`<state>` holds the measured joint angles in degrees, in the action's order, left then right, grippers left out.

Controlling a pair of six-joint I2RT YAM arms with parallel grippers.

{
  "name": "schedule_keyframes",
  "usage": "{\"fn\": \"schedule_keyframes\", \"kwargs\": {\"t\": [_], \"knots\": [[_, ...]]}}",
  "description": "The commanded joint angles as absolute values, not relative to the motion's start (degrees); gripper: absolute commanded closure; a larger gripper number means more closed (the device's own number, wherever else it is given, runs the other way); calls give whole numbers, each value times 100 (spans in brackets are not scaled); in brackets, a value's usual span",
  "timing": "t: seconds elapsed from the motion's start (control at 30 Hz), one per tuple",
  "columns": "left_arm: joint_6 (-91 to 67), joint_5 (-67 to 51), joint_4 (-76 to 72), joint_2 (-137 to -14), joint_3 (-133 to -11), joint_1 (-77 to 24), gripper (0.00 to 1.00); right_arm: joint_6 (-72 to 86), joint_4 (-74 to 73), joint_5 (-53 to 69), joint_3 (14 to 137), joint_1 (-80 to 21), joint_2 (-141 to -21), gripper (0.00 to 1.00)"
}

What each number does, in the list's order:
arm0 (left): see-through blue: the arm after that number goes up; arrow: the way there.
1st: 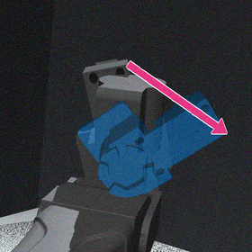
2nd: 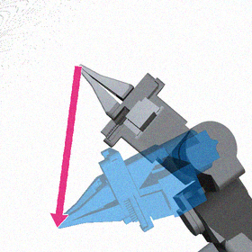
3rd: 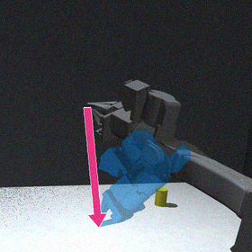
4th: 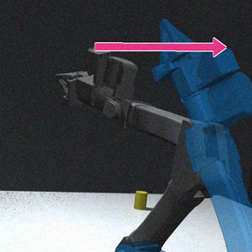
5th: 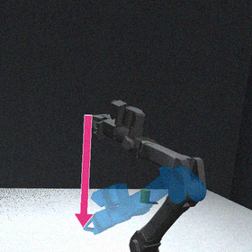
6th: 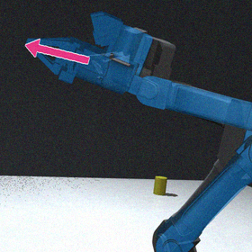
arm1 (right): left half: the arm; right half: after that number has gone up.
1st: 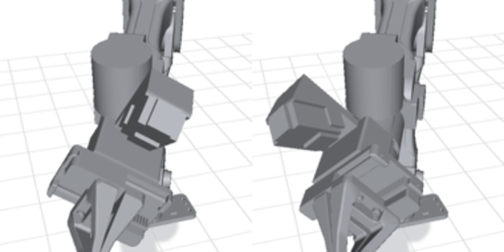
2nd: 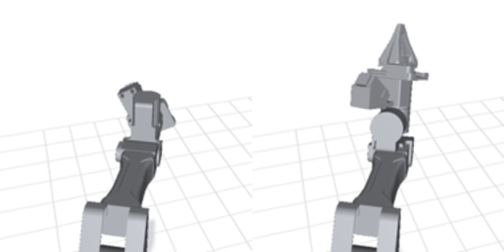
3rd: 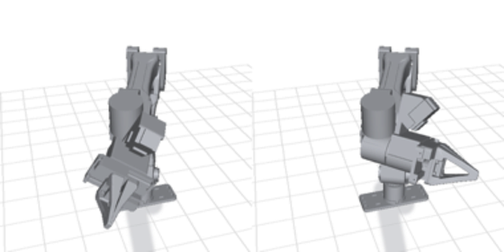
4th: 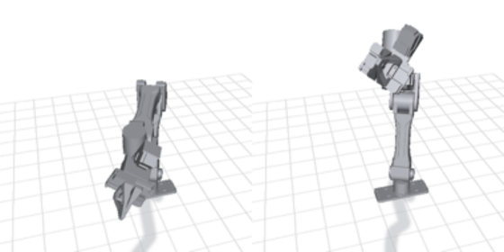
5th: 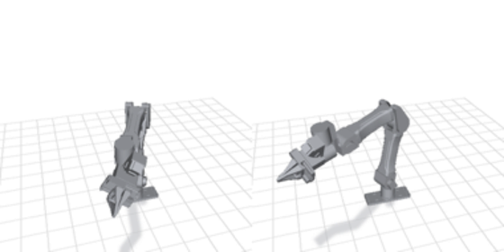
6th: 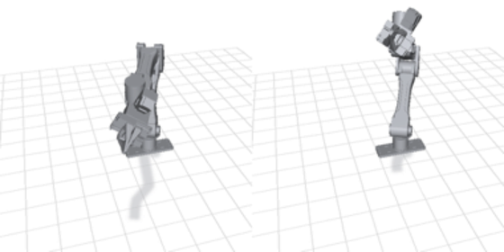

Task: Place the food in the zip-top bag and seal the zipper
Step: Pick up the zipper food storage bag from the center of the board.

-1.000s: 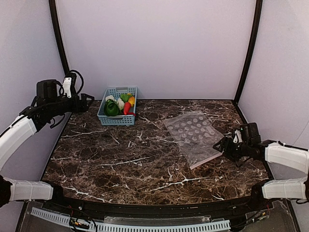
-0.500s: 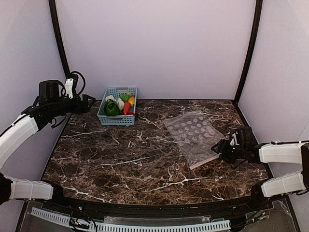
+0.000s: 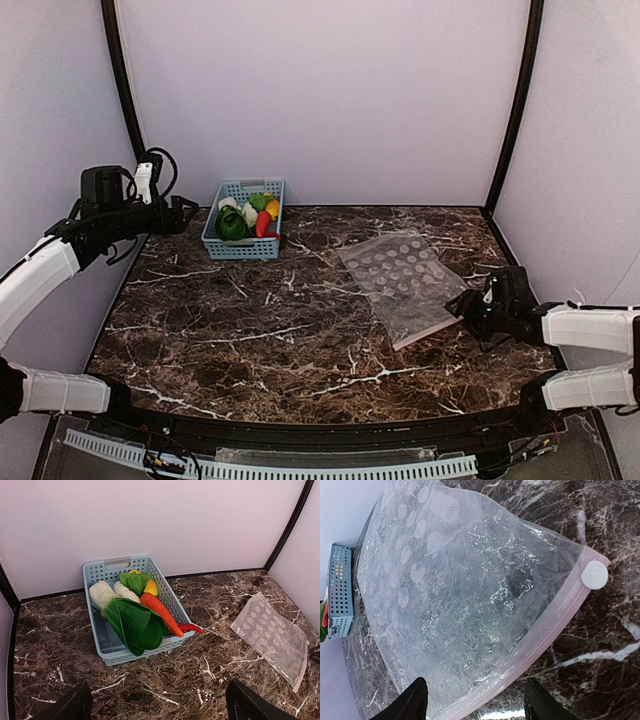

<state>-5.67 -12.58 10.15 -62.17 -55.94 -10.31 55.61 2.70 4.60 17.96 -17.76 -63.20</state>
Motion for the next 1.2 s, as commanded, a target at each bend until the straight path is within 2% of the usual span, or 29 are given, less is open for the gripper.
{"fn": "schedule_keyframes", "kwargs": {"t": [0.0, 0.53, 0.7, 1.03, 1.17], "knots": [[-616, -1332, 1070, -6223, -5632, -1056, 7, 5694, 79, 65, 1629, -1819, -5999, 36], [-639, -1351, 1081, -6196, -5639, -1055, 7, 5797, 917, 565, 1669, -1817, -6817, 45], [-641, -1370, 1084, -6196, -5635, -1062, 7, 5842, 1063, 556, 1661, -1819, -6938, 52], [-621, -1324, 1098, -6204, -5643, -1059, 7, 5933, 1268, 462, 1666, -1815, -7190, 72], [-619, -1328, 1099, -6220, -5643, -1063, 7, 5937, 1340, 412, 1702, -1819, -7312, 85]]}}
